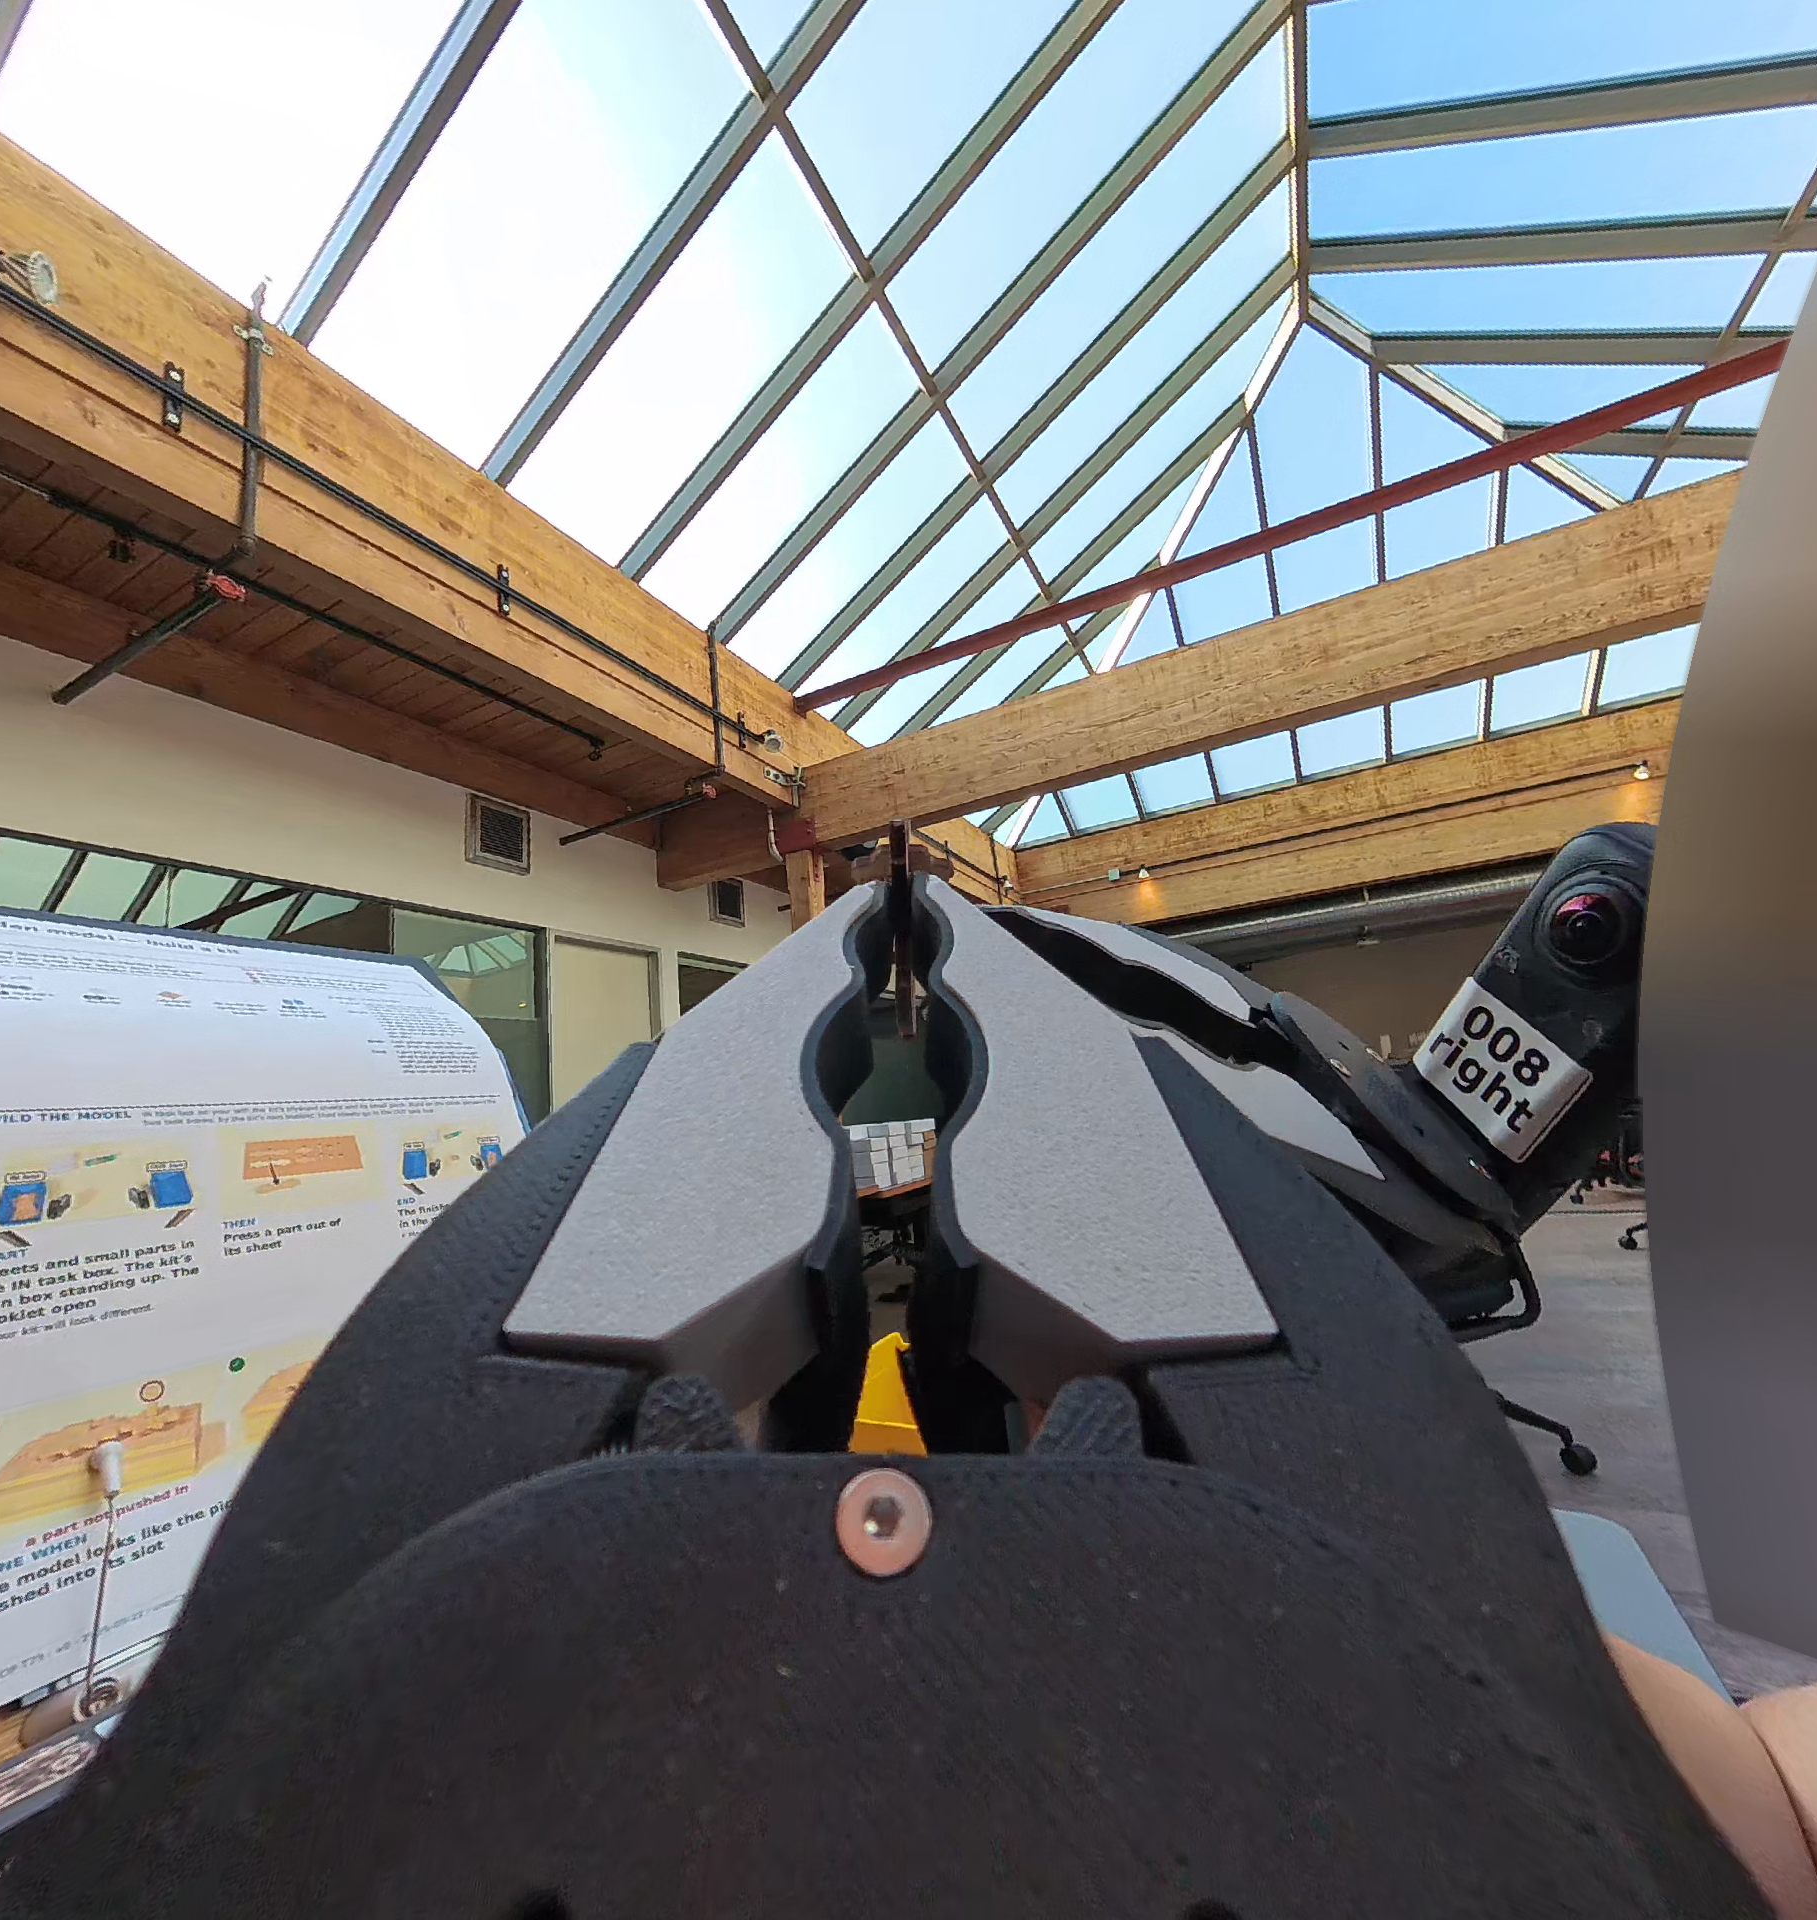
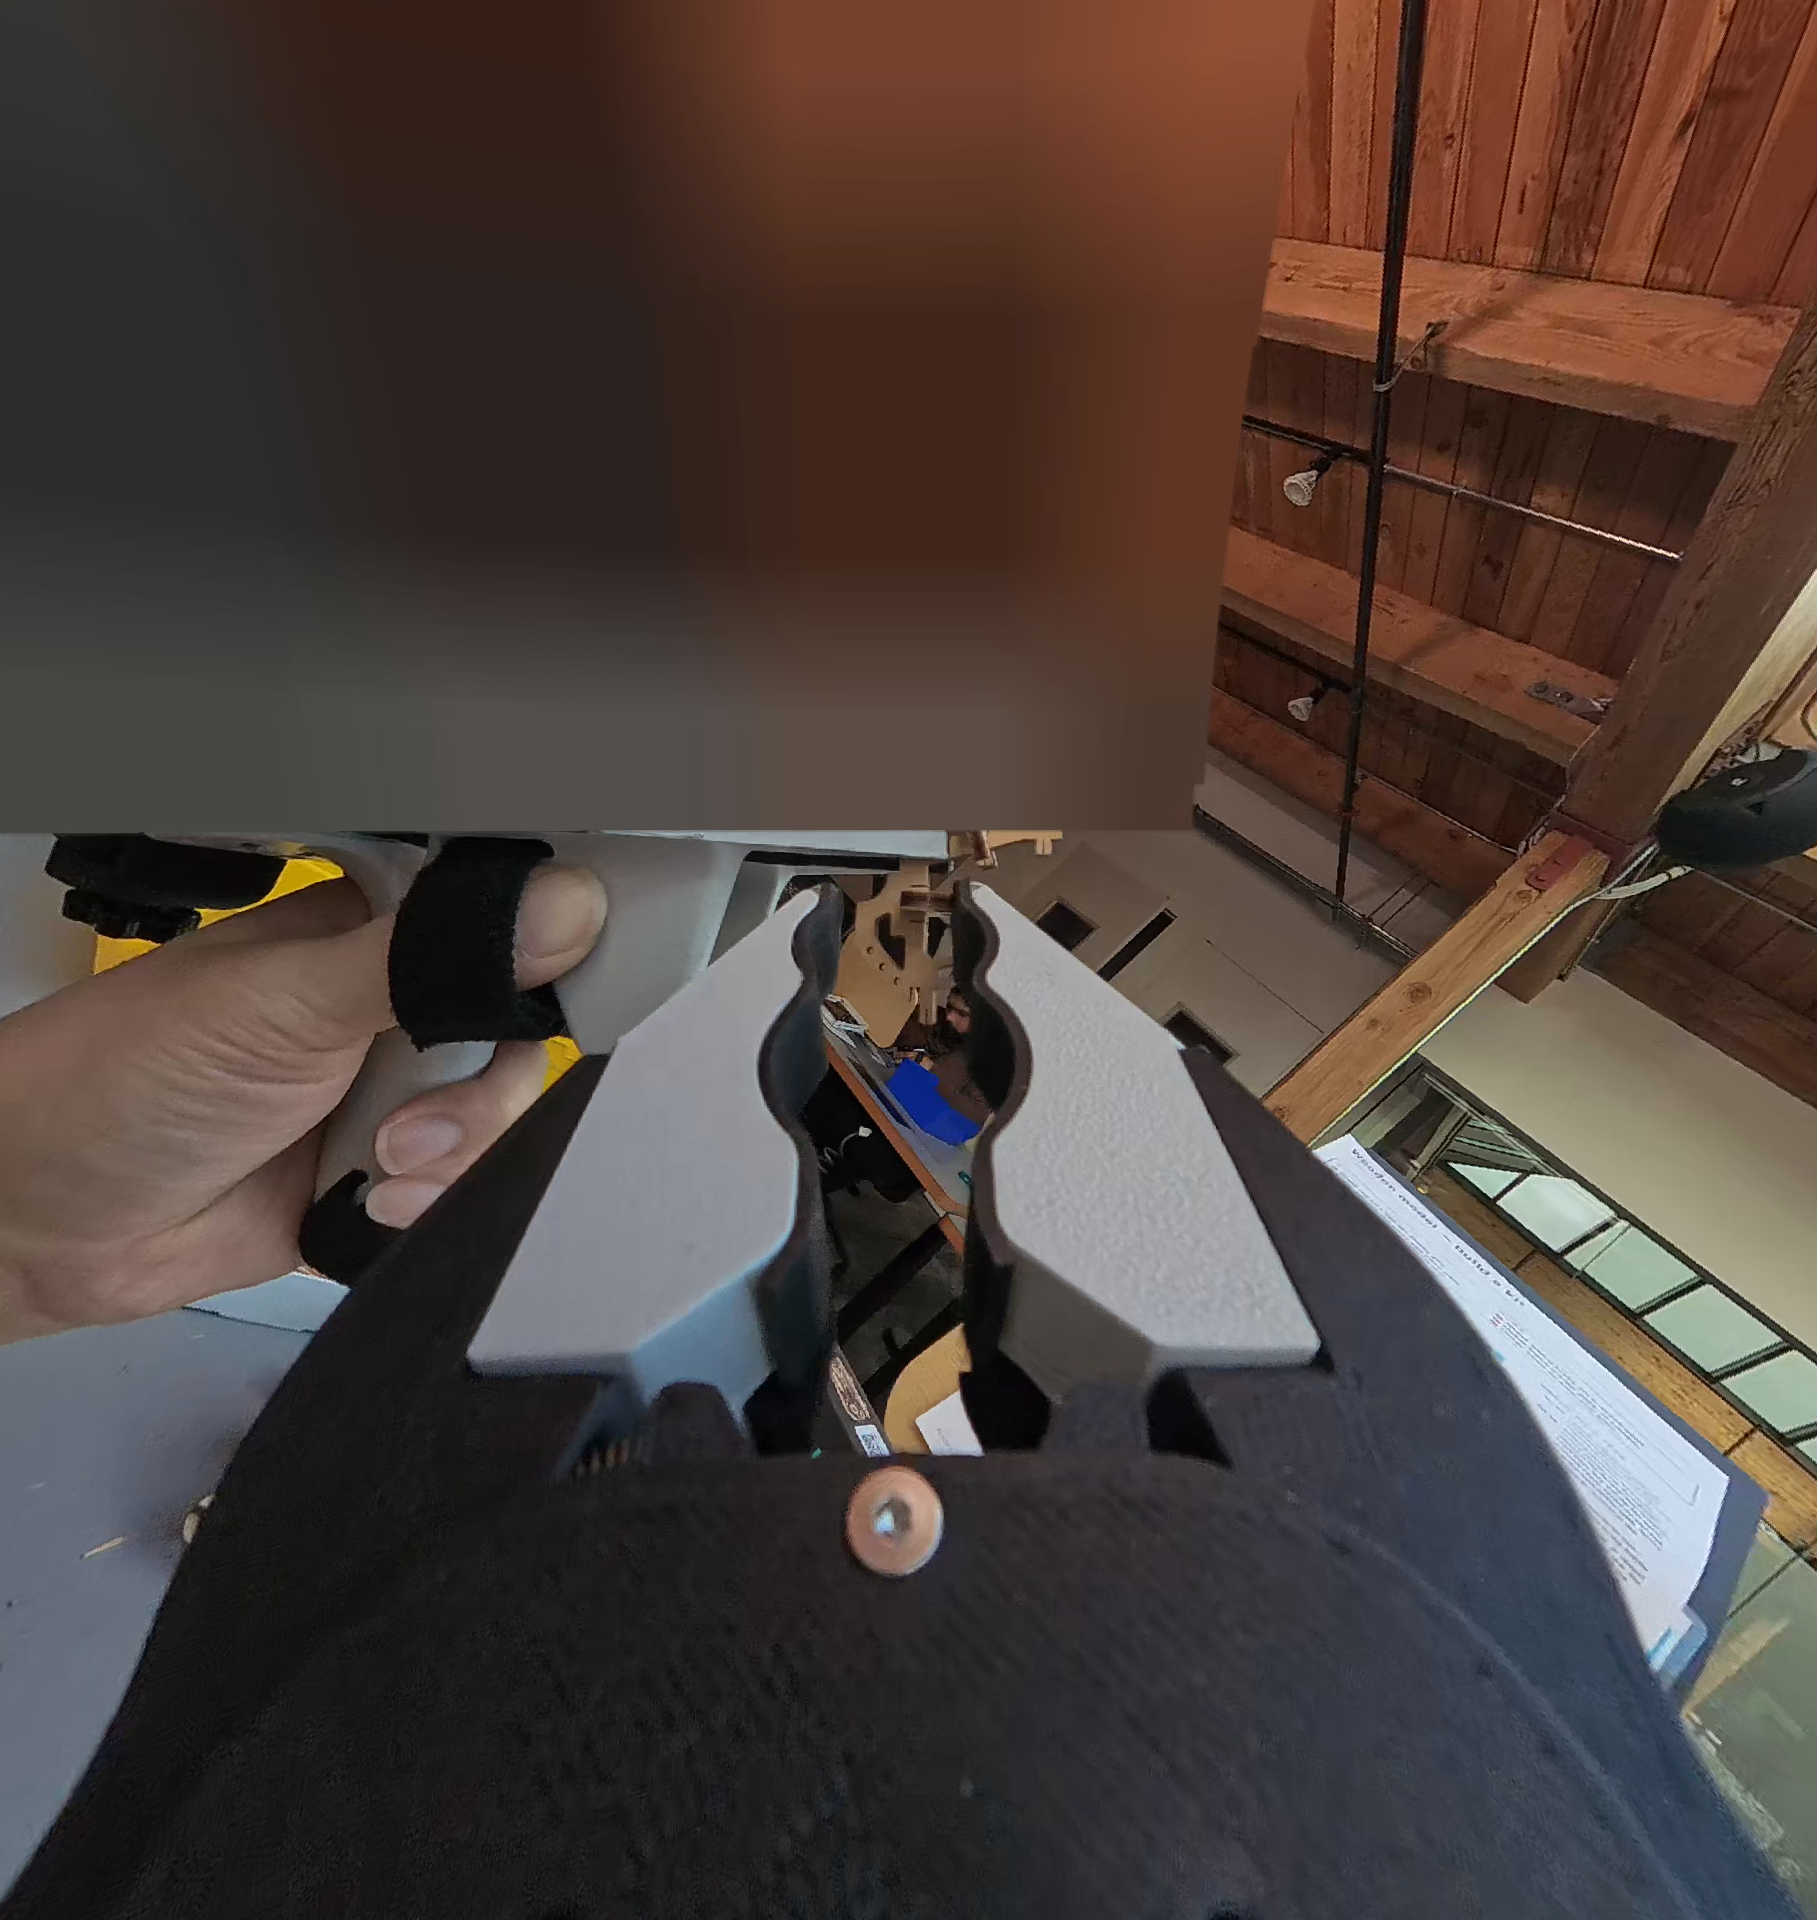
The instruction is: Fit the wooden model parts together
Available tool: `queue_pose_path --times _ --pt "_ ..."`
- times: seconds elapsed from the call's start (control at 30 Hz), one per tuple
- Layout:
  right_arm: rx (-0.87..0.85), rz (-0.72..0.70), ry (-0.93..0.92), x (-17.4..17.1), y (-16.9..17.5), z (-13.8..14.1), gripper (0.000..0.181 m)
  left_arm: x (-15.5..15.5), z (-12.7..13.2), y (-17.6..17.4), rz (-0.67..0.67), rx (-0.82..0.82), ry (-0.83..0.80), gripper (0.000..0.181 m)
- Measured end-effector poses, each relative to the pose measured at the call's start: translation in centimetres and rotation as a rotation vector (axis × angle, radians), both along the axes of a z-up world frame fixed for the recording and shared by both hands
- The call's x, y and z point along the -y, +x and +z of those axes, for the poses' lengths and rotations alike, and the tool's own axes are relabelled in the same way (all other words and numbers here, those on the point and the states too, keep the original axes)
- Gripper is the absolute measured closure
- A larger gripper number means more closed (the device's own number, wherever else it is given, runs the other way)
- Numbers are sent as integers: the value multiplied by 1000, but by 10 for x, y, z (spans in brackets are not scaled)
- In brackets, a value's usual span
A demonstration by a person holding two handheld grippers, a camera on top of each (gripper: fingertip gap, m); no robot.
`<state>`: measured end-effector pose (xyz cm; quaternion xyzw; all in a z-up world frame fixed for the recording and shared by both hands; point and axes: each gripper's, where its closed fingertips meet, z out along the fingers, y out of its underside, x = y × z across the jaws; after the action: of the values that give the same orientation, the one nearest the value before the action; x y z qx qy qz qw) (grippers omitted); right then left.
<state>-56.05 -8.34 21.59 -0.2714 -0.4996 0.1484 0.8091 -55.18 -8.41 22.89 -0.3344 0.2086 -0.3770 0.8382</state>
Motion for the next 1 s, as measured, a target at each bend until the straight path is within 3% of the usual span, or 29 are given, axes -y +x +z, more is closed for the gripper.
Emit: queue_pose_path --times 0.63,1.0 --pt "1 -157 126 -3 0 1 164 -2 -1 0 -2 25 -30 181" --pt "-4 -101 72 -2 1 1 165 0 0 2 -9 23 -25 181"
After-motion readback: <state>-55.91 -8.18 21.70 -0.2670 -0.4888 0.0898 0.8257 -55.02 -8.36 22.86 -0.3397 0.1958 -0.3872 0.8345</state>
